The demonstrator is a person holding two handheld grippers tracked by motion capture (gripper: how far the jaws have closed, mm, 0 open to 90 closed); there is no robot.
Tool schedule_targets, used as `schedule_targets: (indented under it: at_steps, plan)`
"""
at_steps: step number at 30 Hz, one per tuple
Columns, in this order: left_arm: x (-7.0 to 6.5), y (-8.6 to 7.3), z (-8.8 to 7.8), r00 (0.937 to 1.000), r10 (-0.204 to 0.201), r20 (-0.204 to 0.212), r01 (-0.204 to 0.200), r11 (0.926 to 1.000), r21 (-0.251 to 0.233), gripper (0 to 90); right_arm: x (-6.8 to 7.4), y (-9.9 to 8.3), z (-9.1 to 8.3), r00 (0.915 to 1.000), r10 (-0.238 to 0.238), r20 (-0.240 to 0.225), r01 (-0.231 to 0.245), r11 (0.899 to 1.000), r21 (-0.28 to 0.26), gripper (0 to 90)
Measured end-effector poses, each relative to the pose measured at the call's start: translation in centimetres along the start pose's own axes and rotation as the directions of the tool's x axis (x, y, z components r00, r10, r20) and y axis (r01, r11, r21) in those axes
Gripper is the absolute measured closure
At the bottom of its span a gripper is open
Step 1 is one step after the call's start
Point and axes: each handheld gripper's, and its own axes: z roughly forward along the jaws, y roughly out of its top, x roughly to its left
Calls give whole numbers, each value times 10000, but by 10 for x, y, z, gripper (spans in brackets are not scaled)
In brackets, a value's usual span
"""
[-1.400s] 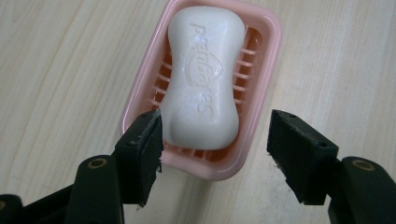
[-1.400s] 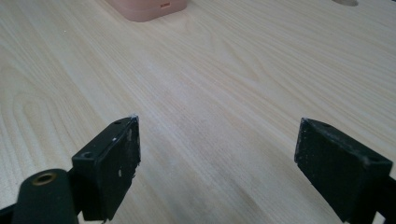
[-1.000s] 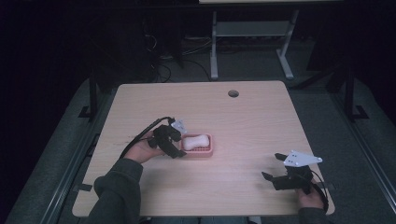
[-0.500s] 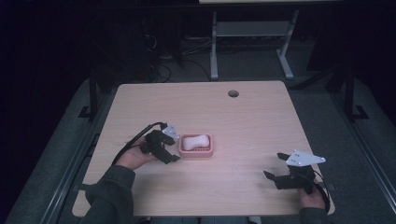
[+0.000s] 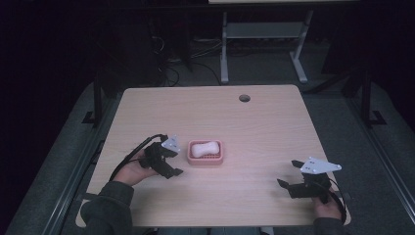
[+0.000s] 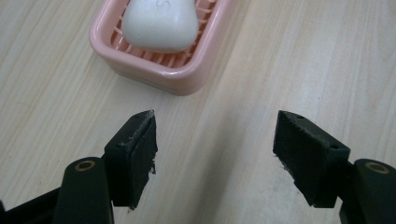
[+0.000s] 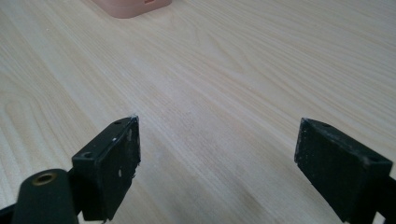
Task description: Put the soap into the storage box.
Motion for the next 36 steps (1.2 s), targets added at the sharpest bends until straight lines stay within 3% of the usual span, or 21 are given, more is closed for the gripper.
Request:
schedule_targets:
  at_steps: [1,15,36]
  plan:
    - [0,-1,-1,9999,145,1,-145,9999,61,310,0,0,0,10000,8,11,-8,10000,-20,136]
    - [-12,-17,-7,9999,94,-83,-95,9999,-98,302,2,-1,2,10000,19,33,-19,9998,188,136]
    - [-21,-63,-26,9975,-456,-547,441,9986,-279,280,0,-2,0,9998,126,169,-129,9997,214,136]
